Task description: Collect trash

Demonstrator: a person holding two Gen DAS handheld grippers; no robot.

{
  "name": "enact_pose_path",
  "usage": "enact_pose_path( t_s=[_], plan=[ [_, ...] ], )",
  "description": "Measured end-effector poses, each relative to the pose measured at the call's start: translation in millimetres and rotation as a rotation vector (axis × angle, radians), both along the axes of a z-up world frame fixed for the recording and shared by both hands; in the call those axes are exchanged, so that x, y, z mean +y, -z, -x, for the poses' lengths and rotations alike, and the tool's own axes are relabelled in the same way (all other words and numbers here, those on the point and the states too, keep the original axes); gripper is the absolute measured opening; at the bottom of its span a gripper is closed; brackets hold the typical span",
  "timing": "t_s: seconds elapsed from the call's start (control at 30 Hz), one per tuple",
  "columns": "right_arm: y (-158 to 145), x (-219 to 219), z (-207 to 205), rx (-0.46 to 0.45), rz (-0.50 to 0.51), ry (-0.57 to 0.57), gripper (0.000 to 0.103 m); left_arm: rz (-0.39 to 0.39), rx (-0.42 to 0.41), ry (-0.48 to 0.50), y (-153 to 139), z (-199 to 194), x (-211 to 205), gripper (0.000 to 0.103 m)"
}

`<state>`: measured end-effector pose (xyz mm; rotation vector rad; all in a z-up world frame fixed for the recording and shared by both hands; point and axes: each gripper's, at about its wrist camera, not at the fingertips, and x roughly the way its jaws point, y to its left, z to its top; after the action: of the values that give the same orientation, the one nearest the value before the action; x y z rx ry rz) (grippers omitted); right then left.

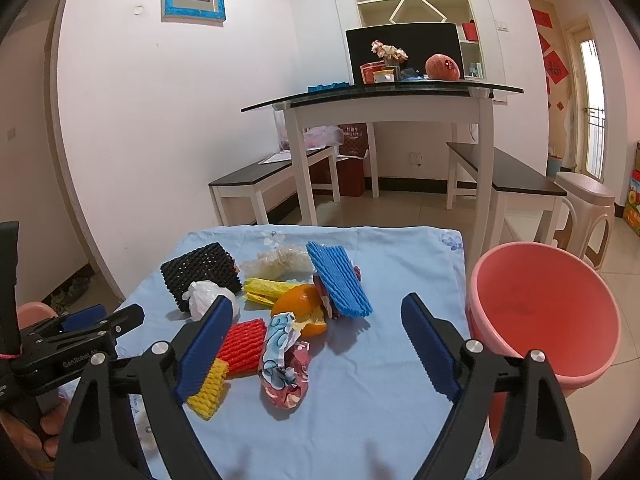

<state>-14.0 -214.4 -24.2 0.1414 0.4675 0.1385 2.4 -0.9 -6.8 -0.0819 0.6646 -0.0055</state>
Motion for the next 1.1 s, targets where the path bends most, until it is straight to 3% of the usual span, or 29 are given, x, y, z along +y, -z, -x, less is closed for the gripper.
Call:
enact_pose_path(
  t_s=[0.33,1.1],
  plan=[
    [6.1,-1.1,-3.5,0.009,-0.001,-0.005,0.076,0.014,0.005,0.008,7.3,-3.8,5.1,0.074],
    [20.1,-4.0,-33.3,0.068,0.001,0.001,0.071,0.114,0.013,0.020,13.5,-35.4,39.8,0.074]
  ],
)
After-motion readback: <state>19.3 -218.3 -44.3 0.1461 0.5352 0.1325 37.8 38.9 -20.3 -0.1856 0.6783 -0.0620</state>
